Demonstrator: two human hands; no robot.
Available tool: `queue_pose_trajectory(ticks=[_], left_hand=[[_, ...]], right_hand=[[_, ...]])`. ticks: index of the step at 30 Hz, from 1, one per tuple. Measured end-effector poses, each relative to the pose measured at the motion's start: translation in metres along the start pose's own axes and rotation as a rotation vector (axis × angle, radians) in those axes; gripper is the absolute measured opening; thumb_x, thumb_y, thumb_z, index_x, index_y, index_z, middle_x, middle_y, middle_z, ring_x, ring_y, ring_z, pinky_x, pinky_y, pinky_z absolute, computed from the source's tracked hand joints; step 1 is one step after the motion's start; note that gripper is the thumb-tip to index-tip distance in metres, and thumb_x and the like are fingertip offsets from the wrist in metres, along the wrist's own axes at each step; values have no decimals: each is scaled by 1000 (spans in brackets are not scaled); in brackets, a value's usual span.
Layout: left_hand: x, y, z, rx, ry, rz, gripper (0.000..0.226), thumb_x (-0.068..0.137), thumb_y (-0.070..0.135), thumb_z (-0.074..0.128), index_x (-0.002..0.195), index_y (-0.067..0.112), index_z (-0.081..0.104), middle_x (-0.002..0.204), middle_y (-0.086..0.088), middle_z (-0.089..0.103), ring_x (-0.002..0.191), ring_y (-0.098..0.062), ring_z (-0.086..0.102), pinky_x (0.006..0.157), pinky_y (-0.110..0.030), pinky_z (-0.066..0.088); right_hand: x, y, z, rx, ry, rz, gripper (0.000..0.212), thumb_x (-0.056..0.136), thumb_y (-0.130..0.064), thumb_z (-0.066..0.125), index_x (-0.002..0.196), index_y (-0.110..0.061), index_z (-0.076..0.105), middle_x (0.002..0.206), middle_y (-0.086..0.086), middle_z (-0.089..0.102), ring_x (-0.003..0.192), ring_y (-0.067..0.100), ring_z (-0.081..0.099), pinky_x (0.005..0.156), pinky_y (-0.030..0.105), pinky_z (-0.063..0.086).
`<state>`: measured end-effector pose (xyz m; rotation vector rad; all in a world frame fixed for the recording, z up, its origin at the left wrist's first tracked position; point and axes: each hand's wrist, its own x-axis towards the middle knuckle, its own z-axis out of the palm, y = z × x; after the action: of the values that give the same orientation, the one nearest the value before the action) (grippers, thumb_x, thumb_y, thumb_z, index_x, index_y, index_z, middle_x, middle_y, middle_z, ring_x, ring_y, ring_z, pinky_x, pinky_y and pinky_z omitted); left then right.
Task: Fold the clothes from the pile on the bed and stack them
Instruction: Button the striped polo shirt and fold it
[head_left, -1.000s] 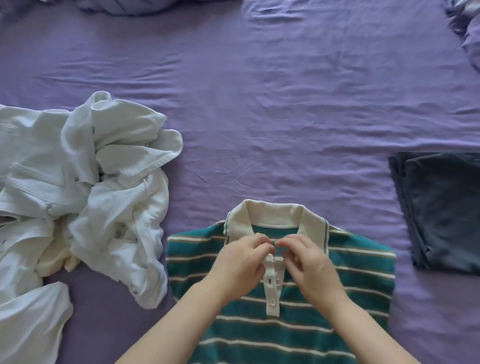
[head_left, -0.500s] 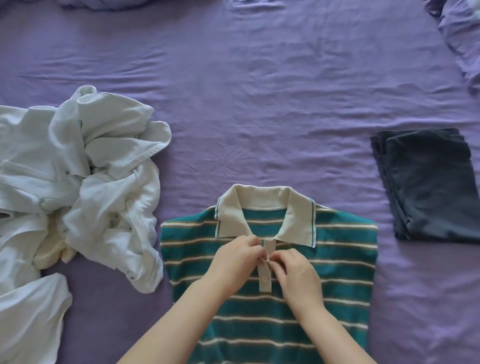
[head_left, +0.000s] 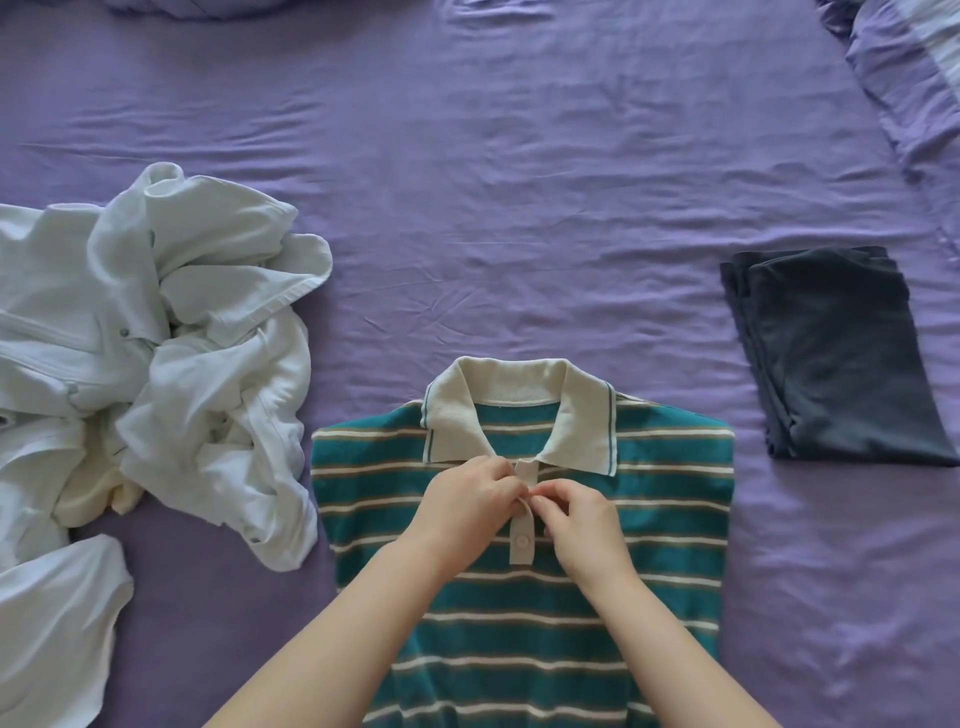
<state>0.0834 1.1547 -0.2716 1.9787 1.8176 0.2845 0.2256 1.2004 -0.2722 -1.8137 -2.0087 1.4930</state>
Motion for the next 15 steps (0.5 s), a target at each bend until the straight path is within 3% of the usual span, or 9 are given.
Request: queue_pose_trajectory(ticks=[4,8,11,15], left_hand=[[2,-6,0,73,-70,20,22,93,25,56,112,21,68,108,0,62,95,-18,57,69,-31,53],[7,-9,-2,143,-132,44,21,94,26,55,113,24,63,107,3,57,96,-15,54,61,-27,41],[10,-10,-4,161,-160,38,19,94,28,55,112,25,62,107,2,56,95,-15,54,59,-26,38],[15,-11,-6,165,-205,35,18,93,26,58,110,22,62,105,1,55,91,-17,56,57,-27,35]], right_hand=[[-2,4,-6,38,-93,-46,19,89,-30,60,107,-27,65,97,-14,66,87,1,60,72,12,48],[-4,2,-5,-152,-75,-140,21,88,-35,61,108,-29,62,95,-15,65,85,3,60,78,23,55],[-4,2,-1,-163,-16,-147,23,91,-33,57,113,-27,62,104,-10,66,93,7,61,82,26,54],[-6,3,6,-148,43,-127,21,93,-31,54,111,-28,63,101,-11,67,88,6,59,78,24,53]])
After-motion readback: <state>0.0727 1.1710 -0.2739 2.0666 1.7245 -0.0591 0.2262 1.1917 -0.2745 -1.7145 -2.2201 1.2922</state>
